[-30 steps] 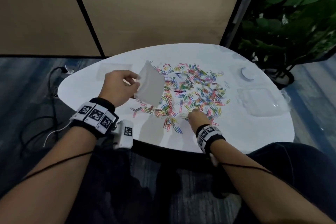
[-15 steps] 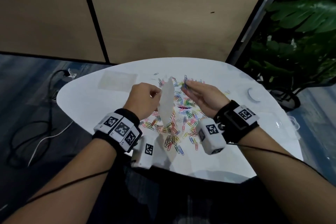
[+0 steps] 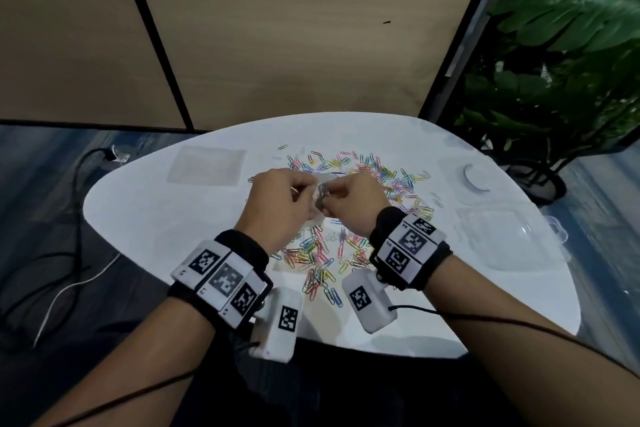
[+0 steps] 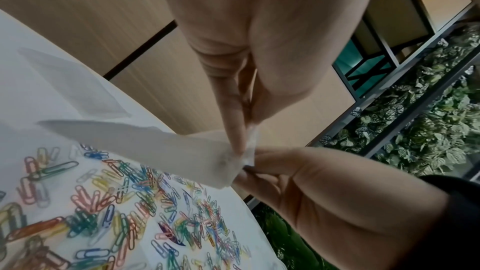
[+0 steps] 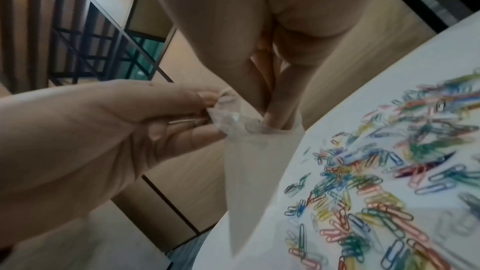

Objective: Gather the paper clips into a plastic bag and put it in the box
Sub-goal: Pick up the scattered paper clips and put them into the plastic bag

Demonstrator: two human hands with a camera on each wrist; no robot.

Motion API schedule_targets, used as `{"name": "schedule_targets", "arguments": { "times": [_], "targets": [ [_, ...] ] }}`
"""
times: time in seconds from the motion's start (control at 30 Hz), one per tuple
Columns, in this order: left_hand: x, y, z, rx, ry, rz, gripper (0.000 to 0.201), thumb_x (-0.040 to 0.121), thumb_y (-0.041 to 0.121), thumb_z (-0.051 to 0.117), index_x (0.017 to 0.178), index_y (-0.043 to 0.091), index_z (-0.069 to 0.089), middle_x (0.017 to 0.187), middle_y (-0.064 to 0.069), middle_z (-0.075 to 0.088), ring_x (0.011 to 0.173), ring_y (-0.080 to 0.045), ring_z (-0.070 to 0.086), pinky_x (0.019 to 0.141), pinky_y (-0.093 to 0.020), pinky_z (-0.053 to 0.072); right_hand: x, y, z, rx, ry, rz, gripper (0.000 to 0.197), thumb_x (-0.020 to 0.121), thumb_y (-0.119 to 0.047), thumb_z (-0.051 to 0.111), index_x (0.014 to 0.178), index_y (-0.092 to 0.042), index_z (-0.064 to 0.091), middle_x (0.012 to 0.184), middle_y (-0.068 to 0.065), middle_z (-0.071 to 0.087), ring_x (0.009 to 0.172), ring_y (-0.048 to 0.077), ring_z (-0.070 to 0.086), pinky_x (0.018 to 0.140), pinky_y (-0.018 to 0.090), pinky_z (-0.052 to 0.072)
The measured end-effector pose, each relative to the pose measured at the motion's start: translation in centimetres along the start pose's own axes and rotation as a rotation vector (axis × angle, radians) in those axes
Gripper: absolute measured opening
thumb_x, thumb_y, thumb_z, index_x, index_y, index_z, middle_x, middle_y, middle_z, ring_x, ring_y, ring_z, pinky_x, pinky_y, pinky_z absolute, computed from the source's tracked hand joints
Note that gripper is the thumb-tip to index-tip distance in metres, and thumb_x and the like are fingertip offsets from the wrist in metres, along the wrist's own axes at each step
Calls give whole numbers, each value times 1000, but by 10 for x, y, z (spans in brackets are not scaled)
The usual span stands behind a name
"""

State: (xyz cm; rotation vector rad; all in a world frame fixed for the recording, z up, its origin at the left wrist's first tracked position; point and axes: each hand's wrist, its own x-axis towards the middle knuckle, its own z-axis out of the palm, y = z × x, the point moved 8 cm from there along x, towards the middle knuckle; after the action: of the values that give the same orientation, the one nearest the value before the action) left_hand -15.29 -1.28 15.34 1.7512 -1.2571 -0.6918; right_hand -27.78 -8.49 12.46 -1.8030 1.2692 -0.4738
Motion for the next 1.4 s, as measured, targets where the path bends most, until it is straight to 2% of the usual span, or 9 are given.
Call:
{"name": "schedule_targets", "arguments": {
  "times": [0.13,0.27,0.4,0.5,0.57,0.7,0.9,1.03,1.4],
  "targets": [
    [-1,0,-4,57,3,-13,20,97,4,61,109,2,78,85,-15,77,77,-28,78,84,-43,64,0,-8,4,-120,12,-10,36,89,-10,65,125,-9,63,108,8,70,94,19,67,89,28,53],
    [0,2,-7,122,11,8,22,96,1,60,106,2,79,89,-17,79,77,-28,78,85,-42,64,-9,-28,10,-294,-146,-204,26,91,-6,57,104,-17,76,116,1,71,105,16,66,97,25,47],
    [5,0,-19,184,61,7,23,94,0,59,97,2,81,86,-18,79,78,-35,76,76,-43,64,-9,0,-26,289,-119,-103,24,89,6,58,91,-9,77,97,9,75,92,23,73,79,34,60],
    [10,-7,-35,169,88,-40,24,93,-2,57,89,1,80,83,-20,78,73,-31,77,79,-40,65,-8,71,-55,-181,-62,75,21,86,-12,70,106,-19,70,113,8,70,101,25,68,86,38,58],
    [11,-12,-43,161,105,-74,23,93,-2,57,87,1,79,80,-20,78,66,-28,76,80,-37,65,-19,134,-54,-688,-190,269,62,81,-32,76,137,-22,50,137,10,52,121,26,55,102,38,47],
    [7,-14,-45,148,97,-101,19,94,3,60,97,2,79,80,-16,78,67,-27,76,76,-29,62,-42,200,-23,-767,-272,404,98,75,-45,76,151,-24,18,150,17,25,129,36,46,103,42,46],
    [5,-16,-40,190,67,-95,17,94,11,65,97,7,81,82,-11,78,73,-27,76,75,-29,61,-35,178,30,-896,-225,110,56,92,-31,59,143,-19,37,139,12,36,124,33,44,103,41,45],
    [8,-17,-41,202,66,-96,17,93,10,65,94,9,82,74,-8,76,72,-26,75,70,-26,58,-17,165,34,-940,-143,16,20,89,2,51,100,-7,65,112,13,58,87,24,60,80,28,52],
    [12,-18,-36,217,56,-125,14,89,14,69,93,10,83,85,-7,79,70,-25,75,80,-41,65,3,139,-53,245,128,347,9,76,-6,80,85,-3,78,79,14,75,69,24,73,80,34,59]
  ]
}}
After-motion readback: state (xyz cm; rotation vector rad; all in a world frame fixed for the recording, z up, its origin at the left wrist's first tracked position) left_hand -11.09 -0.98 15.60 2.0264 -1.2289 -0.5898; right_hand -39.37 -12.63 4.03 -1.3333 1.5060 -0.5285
